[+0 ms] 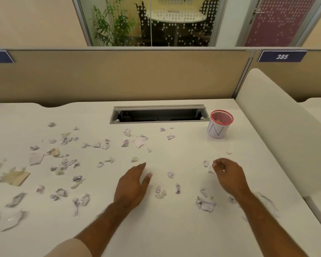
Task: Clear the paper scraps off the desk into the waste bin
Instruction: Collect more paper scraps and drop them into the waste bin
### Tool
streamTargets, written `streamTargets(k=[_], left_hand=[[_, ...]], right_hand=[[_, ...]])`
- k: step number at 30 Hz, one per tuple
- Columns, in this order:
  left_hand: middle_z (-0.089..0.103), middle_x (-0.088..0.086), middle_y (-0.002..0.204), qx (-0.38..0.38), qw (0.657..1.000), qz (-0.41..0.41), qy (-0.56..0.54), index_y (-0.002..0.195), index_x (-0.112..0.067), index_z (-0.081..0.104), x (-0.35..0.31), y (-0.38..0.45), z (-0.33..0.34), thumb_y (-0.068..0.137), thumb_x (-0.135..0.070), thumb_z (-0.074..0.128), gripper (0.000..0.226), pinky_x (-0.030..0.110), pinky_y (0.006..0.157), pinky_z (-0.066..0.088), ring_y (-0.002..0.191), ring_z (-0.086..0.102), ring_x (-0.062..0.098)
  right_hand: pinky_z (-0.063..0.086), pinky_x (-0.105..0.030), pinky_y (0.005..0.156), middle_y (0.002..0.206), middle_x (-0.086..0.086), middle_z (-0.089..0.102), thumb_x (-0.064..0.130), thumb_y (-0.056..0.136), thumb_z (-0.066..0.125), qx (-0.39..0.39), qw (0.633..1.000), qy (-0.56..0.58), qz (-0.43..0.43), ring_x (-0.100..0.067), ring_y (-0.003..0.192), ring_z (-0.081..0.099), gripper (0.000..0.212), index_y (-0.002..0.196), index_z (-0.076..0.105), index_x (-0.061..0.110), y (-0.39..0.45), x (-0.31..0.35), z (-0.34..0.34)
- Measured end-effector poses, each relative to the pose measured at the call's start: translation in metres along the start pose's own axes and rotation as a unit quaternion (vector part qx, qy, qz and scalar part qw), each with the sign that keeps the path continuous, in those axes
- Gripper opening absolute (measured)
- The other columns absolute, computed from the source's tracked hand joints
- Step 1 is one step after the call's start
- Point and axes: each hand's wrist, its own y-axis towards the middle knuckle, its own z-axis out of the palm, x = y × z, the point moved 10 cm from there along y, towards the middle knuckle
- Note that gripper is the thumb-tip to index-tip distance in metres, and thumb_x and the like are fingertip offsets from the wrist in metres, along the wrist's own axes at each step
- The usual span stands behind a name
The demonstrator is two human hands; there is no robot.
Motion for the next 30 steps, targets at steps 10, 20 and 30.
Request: streamTargets(k=[10,20,30], left_hand=[[-0.019,-0.020,0.159,0.101,0.979,0.114,0.132,0.153,-0.036,-0.007,-0.024,-0.054,0.055,0.090,-0.071,0.012,0.075,0.030,0.120,-0.012,0.145,-0.025,0.007],[-0.016,-0.012,0.161,0.175,0.958,0.181,0.139,0.154,-0.031,-0.007,-0.081,-0.039,0.093,0.096,-0.065,0.020,0.072,0.037,0.120,-0.011,0.148,-0.018,0.013],[0.006,-0.012,0.163,0.124,0.971,0.168,0.113,0.153,-0.032,0.020,-0.079,-0.044,0.082,0.098,-0.055,0.032,0.061,0.029,0.121,0.001,0.150,-0.001,0.011]], right_hand=[[0.001,-0.031,0.119,0.158,0.001,0.020,0.038,0.090,0.059,0.129,0.987,-0.057,-0.080,-0.020,0.148,0.003,0.056,0.141,0.043,0.022,-0.100,-0.001,0.089],[0.023,-0.041,0.117,0.147,-0.012,0.043,0.026,0.088,0.065,-0.032,0.998,-0.034,-0.040,-0.027,0.142,0.028,0.053,0.136,0.050,0.008,-0.092,-0.034,0.013],[0.010,-0.040,0.120,0.155,-0.012,0.029,0.051,0.090,0.051,-0.022,0.991,-0.123,0.045,-0.024,0.147,0.017,0.071,0.145,0.036,0.009,-0.093,-0.103,-0.010]])
